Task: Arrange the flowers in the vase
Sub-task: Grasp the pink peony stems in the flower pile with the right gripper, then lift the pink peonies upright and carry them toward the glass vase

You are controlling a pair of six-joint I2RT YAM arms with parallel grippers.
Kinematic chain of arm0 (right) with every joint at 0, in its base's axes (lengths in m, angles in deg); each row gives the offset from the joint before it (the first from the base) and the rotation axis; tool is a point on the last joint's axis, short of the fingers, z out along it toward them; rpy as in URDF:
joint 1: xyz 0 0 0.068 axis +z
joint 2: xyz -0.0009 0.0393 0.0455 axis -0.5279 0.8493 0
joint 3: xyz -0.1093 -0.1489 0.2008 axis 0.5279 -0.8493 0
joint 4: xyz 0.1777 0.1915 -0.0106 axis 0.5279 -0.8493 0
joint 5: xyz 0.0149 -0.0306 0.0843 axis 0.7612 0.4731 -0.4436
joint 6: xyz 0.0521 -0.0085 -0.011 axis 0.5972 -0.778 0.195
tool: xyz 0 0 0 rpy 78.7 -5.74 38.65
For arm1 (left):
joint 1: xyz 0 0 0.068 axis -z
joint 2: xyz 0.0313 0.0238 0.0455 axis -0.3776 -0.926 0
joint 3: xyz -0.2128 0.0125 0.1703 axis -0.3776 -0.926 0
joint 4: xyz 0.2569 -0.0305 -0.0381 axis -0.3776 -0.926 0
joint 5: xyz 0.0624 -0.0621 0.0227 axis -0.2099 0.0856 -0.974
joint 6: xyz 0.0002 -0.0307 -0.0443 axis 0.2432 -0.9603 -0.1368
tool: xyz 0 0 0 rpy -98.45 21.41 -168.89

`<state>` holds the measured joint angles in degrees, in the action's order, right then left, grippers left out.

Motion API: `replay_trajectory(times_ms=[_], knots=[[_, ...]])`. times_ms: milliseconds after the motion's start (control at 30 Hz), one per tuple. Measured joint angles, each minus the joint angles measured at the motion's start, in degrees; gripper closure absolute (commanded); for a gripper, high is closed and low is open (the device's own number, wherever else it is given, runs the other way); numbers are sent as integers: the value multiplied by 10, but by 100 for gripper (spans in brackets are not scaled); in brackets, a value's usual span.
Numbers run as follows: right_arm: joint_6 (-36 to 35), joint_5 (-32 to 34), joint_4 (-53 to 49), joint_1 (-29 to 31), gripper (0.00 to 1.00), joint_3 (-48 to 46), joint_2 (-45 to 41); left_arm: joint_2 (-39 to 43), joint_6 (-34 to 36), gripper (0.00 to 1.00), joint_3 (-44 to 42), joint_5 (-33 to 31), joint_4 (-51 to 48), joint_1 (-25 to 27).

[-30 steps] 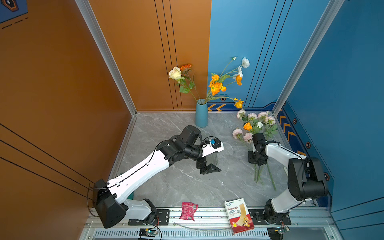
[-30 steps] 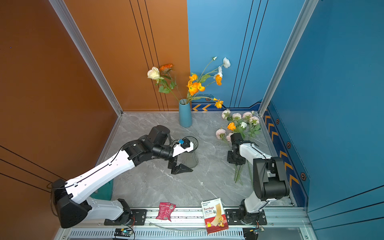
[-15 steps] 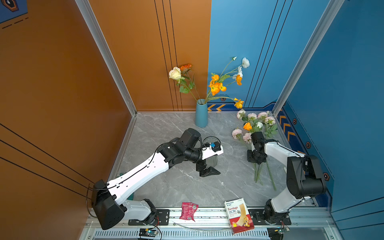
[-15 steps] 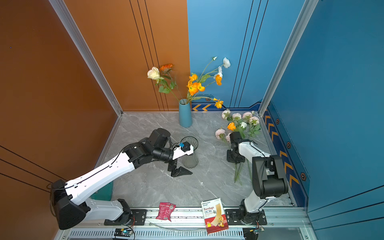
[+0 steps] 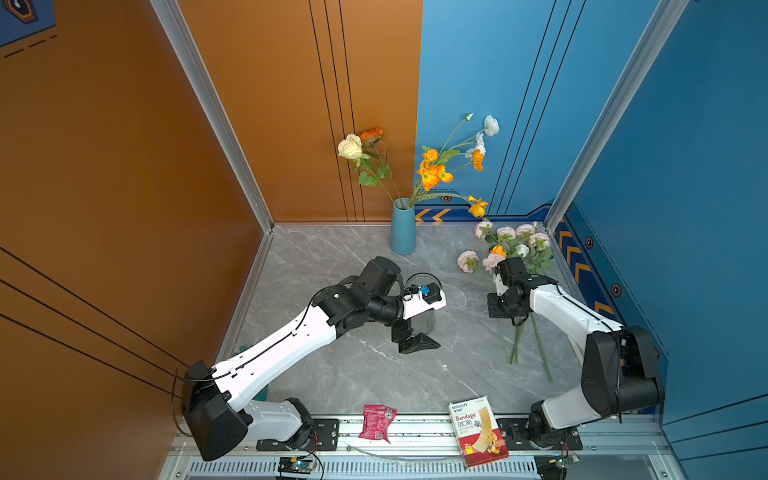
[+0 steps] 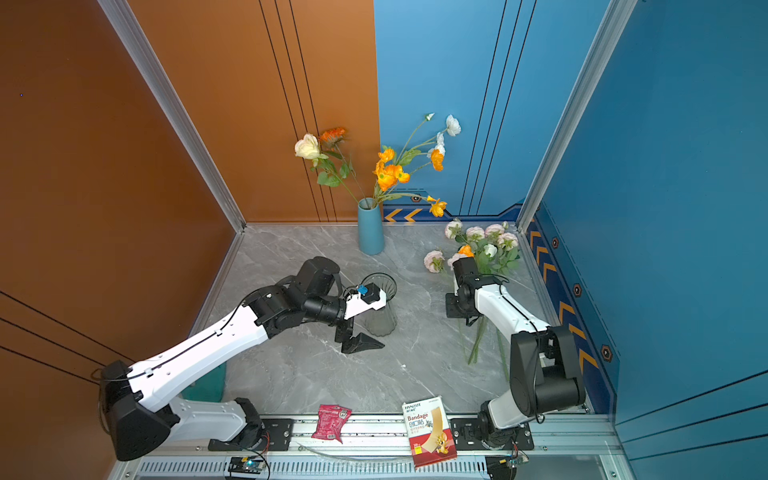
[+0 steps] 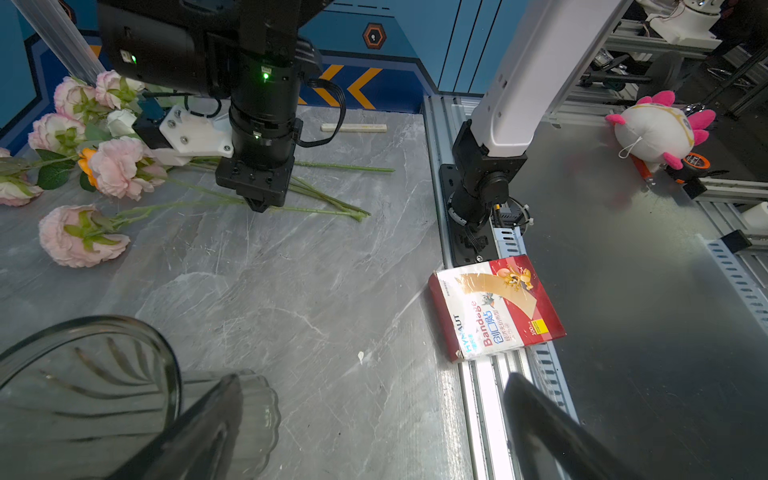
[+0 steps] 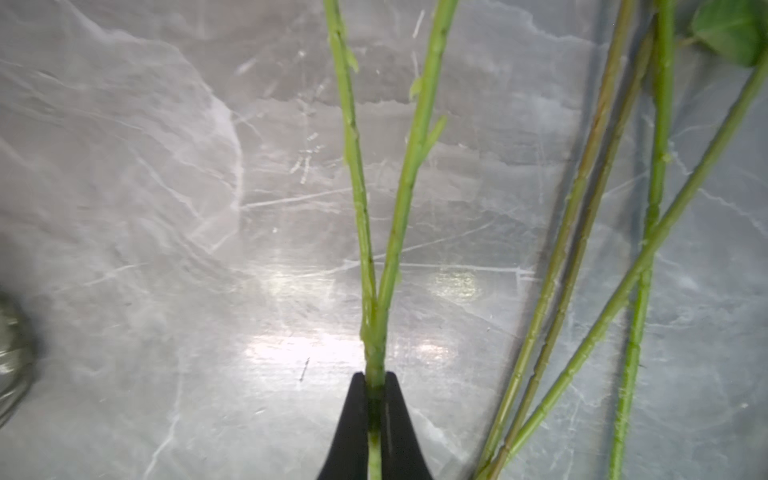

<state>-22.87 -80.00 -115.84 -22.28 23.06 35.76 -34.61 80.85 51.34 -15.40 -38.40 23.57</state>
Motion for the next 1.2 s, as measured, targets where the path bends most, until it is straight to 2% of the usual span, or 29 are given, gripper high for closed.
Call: replay_trajectory(times_ms=[200,333,500,667,800,933,1067,1200], knots=[[24,-86,27,-21,100,-5,-65,26,-1,2,-22,-7,21,-10],[70,-125,64,-39,100,-18,-117,65,-1,2,-50,-19,50,-24],[153,-137,102,-76,100,-24,-184,112,-5,2,-75,-23,90,-57],[210,-103,150,-79,100,-27,-258,128,-25,2,-83,1,132,-105],[208,-71,242,-32,100,-33,-311,127,-39,2,-84,26,151,-144],[145,-44,368,81,100,-37,-334,123,-47,2,-84,42,160,-179],[78,-26,483,175,100,-40,-322,111,-57,2,-84,55,162,-208],[49,-16,572,216,100,-37,-273,100,-65,2,-84,64,165,-220]])
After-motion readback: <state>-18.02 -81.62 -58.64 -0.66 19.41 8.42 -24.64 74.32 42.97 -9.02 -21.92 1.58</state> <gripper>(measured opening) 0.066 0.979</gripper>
